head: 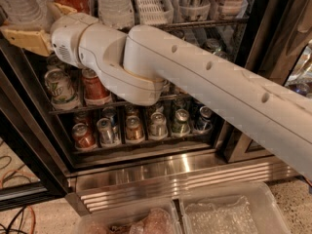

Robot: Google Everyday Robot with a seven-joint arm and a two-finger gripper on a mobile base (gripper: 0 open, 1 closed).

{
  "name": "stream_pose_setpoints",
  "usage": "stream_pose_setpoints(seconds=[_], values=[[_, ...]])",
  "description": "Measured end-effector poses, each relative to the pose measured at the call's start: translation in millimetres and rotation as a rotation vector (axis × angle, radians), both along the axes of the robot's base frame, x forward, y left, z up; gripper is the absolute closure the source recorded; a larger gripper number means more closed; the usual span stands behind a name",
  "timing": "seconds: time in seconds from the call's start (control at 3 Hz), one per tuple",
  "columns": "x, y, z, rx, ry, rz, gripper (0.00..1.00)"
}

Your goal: Pick water bottle from top shelf of fridge

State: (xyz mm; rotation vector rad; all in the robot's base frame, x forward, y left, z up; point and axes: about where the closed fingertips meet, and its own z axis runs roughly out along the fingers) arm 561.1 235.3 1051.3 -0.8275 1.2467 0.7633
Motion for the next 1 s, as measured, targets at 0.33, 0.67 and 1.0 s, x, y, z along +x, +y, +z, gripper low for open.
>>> stream_pose_setpoints(seconds=[0.33, 0.67, 1.0], values=[[8.4, -0.4, 6.6, 0.008, -0.015, -0.003, 0.3], [15.6, 8.5, 12.3, 0.026, -0.028, 0.014, 0.3], [21.2, 21.0, 15.8, 0.046, -0.035, 0.04, 0.3]])
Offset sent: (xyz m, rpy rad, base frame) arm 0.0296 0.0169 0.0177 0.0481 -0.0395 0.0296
